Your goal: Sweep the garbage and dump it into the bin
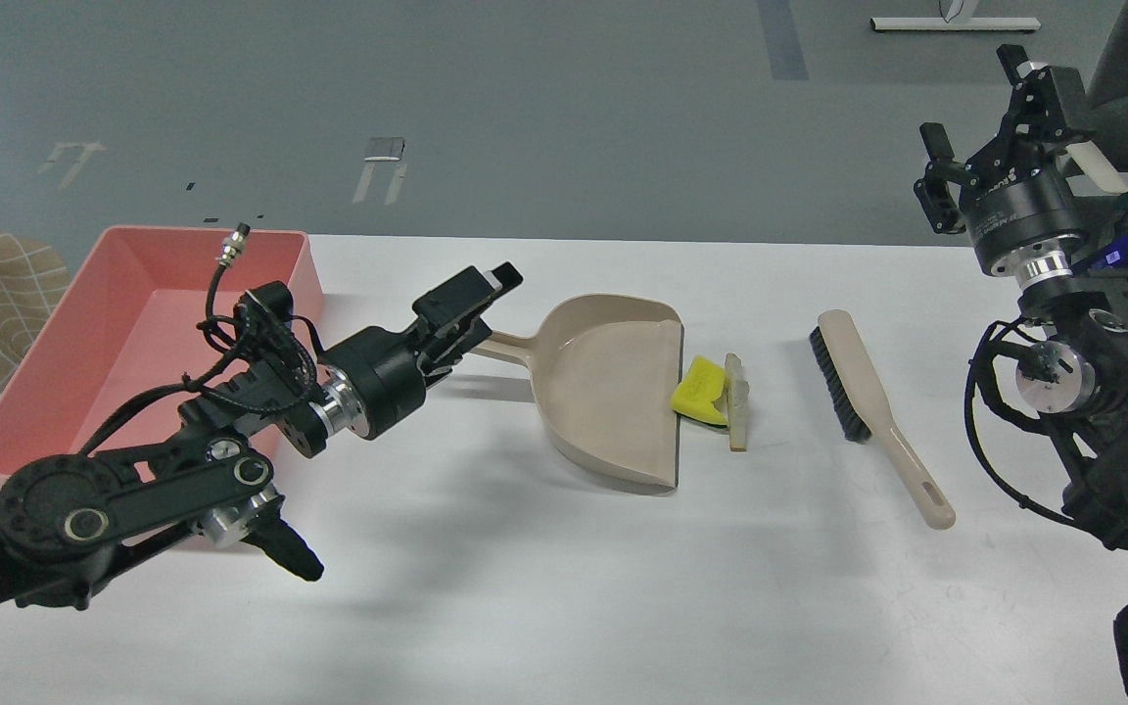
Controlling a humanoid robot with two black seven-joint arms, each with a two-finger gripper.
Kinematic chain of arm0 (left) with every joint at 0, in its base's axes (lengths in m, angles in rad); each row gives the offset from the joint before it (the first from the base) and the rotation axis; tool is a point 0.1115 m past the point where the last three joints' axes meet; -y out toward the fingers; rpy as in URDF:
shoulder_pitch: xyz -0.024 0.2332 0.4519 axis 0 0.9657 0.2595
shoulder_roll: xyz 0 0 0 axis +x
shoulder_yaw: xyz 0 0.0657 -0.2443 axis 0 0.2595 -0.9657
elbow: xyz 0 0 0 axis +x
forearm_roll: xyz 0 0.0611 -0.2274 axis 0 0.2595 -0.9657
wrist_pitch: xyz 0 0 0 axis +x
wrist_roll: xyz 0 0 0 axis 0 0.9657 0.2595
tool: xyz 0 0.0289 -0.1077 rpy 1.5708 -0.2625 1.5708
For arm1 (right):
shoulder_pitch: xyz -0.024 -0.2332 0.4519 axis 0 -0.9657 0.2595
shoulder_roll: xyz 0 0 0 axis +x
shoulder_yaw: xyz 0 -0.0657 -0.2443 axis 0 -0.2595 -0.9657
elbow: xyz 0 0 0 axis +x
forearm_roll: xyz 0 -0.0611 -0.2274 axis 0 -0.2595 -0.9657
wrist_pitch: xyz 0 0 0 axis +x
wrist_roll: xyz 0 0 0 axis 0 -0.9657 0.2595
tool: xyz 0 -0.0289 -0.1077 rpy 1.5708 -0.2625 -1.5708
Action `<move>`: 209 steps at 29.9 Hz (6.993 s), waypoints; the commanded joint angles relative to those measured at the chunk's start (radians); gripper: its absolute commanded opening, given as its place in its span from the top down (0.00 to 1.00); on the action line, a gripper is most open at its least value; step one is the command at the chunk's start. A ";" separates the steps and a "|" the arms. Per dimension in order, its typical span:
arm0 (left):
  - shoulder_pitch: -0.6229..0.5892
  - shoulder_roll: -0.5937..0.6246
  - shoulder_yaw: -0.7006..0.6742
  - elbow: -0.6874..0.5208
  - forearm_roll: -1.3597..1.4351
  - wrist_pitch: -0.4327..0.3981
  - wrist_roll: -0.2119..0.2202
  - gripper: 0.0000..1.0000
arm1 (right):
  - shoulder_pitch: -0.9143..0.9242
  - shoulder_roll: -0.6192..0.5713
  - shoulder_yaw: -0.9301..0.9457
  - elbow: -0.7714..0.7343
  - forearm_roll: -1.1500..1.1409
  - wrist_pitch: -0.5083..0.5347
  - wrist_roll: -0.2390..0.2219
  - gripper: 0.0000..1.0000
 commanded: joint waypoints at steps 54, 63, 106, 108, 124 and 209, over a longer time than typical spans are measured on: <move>0.028 -0.253 -0.021 0.406 -0.060 0.140 0.003 0.30 | 0.000 -0.009 0.000 0.011 0.002 0.000 0.000 0.00; 0.028 -0.262 -0.018 0.408 -0.060 0.137 0.011 0.78 | 0.000 -0.011 0.002 0.011 0.002 0.000 0.000 0.00; 0.027 -0.302 -0.019 0.413 -0.046 0.256 0.002 1.00 | -0.018 -0.854 -0.770 0.535 -0.472 0.015 0.000 0.00; 0.027 -0.302 -0.021 0.411 -0.046 0.256 0.000 1.00 | -0.032 -0.850 -0.797 0.535 -0.493 0.006 0.000 0.00; 0.028 -0.305 -0.021 0.410 -0.046 0.256 -0.014 1.00 | -0.052 -0.703 -0.813 0.557 -0.621 -0.018 -0.102 0.03; 0.068 -0.295 -0.005 0.406 -0.037 0.256 -0.087 1.00 | -0.052 -0.519 -0.814 0.575 -0.693 -0.015 -0.263 1.00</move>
